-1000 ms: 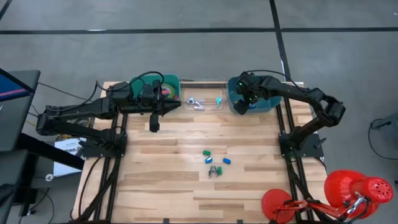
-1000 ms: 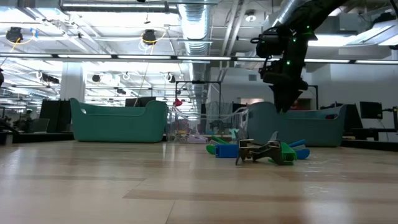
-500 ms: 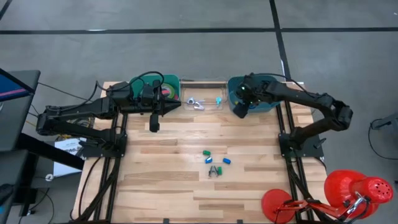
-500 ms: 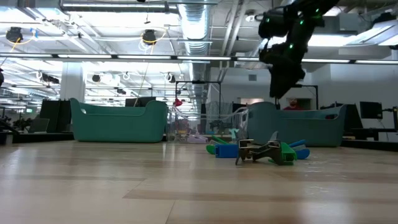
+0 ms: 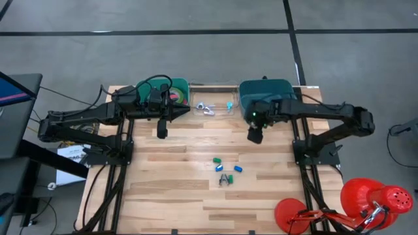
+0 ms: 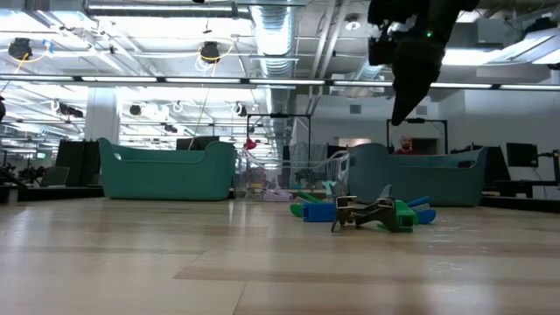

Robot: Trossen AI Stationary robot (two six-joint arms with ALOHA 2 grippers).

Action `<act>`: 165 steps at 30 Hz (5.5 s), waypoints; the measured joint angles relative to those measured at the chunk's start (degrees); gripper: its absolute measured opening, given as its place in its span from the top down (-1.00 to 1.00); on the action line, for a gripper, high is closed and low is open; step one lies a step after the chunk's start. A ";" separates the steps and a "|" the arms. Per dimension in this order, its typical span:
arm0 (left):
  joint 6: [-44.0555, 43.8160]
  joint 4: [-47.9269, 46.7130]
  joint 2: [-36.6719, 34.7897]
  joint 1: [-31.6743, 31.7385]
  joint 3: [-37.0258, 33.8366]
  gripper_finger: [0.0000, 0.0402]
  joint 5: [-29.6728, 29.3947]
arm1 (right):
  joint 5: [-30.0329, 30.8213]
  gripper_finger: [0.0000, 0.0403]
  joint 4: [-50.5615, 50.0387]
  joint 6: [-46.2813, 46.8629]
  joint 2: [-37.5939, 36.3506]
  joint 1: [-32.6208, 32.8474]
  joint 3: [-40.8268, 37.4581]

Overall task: Pick and place Stapler, Stapler remover, tape
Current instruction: Put the blue stapler into the dark blue bin

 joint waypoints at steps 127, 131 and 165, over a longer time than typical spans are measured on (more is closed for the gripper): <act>-0.02 1.51 -0.02 0.01 -0.02 0.89 0.00 | -8.79 0.61 -2.88 22.02 38.99 25.77 17.90; 0.00 1.51 -0.02 0.01 -0.02 0.89 -0.02 | -8.81 0.65 -2.89 22.01 38.97 25.77 17.90; -0.01 1.52 -0.02 0.00 -0.02 0.89 0.00 | -10.10 0.66 -3.58 19.67 27.33 19.34 17.88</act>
